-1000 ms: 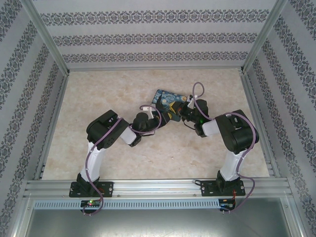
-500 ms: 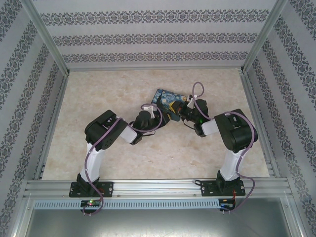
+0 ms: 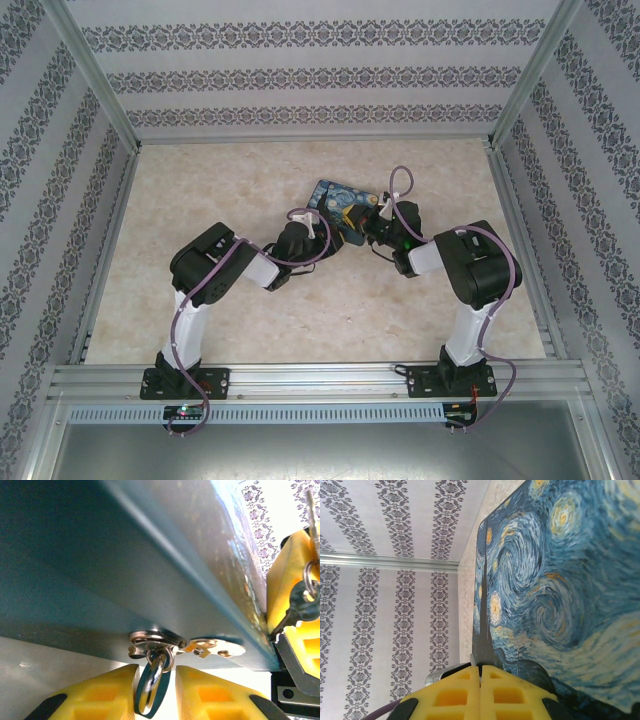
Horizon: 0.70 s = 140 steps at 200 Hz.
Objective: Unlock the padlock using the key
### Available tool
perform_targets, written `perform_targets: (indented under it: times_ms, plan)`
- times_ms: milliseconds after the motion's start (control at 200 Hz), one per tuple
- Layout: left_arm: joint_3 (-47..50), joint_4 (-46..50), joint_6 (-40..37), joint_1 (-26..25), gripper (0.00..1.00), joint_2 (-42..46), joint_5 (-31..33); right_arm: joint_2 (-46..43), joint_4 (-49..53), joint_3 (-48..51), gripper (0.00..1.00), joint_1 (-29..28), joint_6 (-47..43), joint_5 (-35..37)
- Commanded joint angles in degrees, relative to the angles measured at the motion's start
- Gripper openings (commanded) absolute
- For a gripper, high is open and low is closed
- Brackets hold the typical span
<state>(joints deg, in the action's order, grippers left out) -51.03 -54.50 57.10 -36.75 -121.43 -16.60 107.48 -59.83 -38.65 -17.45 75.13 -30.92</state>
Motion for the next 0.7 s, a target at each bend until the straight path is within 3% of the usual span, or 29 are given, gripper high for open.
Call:
perform_targets:
  times_ms: [0, 260, 694]
  plan:
    - [-0.21, 5.82, 0.13, -0.34, 0.21, -0.21, 1.08, 1.51, 1.61, 0.09, 0.0, -0.1, -0.07, 0.33]
    - [1.49, 3.54, 2.83, 1.02, 0.0, 0.26, 0.26, -1.71, 2.6, 0.1, 0.0, -0.08, -0.3, -1.08]
    - [13.74, 2.65, 5.27, 4.73, 0.0, 10.93, 0.42, -17.74, 8.21, 10.79, 0.0, -3.95, -5.5, -1.96]
